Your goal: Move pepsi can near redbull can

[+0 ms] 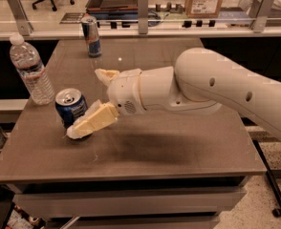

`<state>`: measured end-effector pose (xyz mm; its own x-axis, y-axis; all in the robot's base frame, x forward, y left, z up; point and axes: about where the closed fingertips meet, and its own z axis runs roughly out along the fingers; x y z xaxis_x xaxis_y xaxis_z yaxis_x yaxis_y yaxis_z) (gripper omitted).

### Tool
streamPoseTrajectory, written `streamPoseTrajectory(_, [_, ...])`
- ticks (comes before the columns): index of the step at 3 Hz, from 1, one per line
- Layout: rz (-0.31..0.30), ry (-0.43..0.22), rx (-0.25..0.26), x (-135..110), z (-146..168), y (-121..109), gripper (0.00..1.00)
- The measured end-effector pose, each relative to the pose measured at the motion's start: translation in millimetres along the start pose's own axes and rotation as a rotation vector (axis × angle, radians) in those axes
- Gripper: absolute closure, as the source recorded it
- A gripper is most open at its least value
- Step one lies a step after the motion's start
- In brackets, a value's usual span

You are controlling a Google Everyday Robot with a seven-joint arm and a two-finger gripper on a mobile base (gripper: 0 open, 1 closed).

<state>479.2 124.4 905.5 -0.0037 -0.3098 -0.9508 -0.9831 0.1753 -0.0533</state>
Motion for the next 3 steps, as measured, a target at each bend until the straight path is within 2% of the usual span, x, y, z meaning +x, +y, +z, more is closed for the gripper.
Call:
streamPoseTrajectory(1, [-0.054, -0.026, -0.027, -4.5, 17.1, 9.9, 0.0])
streamPoseTrajectory(2, [-0.098, -0.036, -0.078, -9.9, 31.4, 18.7, 0.18])
streamPoseTrajectory(3, [-0.099, -0.035, -0.079, -11.2, 32.0, 20.2, 0.42])
